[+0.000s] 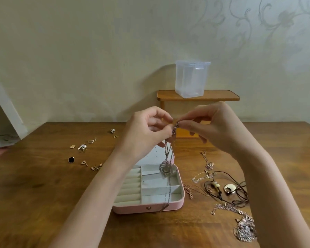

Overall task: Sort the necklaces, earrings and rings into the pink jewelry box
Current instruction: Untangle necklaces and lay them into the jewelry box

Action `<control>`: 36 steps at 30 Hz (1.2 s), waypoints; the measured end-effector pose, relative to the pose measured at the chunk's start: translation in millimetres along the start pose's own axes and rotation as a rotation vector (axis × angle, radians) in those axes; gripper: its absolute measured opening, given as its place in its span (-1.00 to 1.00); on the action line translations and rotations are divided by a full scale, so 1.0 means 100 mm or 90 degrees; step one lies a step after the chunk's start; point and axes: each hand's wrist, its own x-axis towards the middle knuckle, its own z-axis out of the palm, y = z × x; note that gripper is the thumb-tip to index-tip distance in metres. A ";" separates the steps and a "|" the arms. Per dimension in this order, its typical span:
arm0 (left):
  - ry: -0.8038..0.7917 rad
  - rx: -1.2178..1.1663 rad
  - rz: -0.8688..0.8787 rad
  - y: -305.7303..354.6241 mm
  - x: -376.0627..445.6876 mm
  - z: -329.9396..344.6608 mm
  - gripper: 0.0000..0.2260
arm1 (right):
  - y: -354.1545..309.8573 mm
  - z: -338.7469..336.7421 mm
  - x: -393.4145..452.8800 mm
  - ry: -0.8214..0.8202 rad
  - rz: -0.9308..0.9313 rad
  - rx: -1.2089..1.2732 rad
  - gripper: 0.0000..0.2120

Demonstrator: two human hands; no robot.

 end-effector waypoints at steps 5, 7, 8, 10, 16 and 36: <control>-0.087 -0.143 -0.146 0.03 -0.01 -0.05 -0.93 | 0.01 0.02 -0.01 -0.030 0.026 0.076 -0.92; -0.131 -0.230 -0.207 0.03 -0.01 -0.07 -0.90 | 0.01 0.02 -0.01 -0.052 0.022 0.107 -0.92; -0.144 -0.267 -0.234 0.03 -0.02 -0.07 -0.87 | 0.01 0.02 -0.01 -0.064 0.012 0.116 -0.91; -0.154 -0.331 -0.265 0.03 -0.02 -0.08 -0.91 | 0.03 0.00 -0.01 -0.094 -0.012 0.142 -0.86; -0.170 -0.382 -0.263 -0.01 0.01 -0.12 -0.89 | 0.06 -0.05 -0.06 -0.189 -0.002 0.335 -0.85; -0.122 -0.057 -0.200 -0.07 -0.02 0.03 -0.82 | 0.08 0.03 -0.01 -0.098 -0.122 -0.211 -0.93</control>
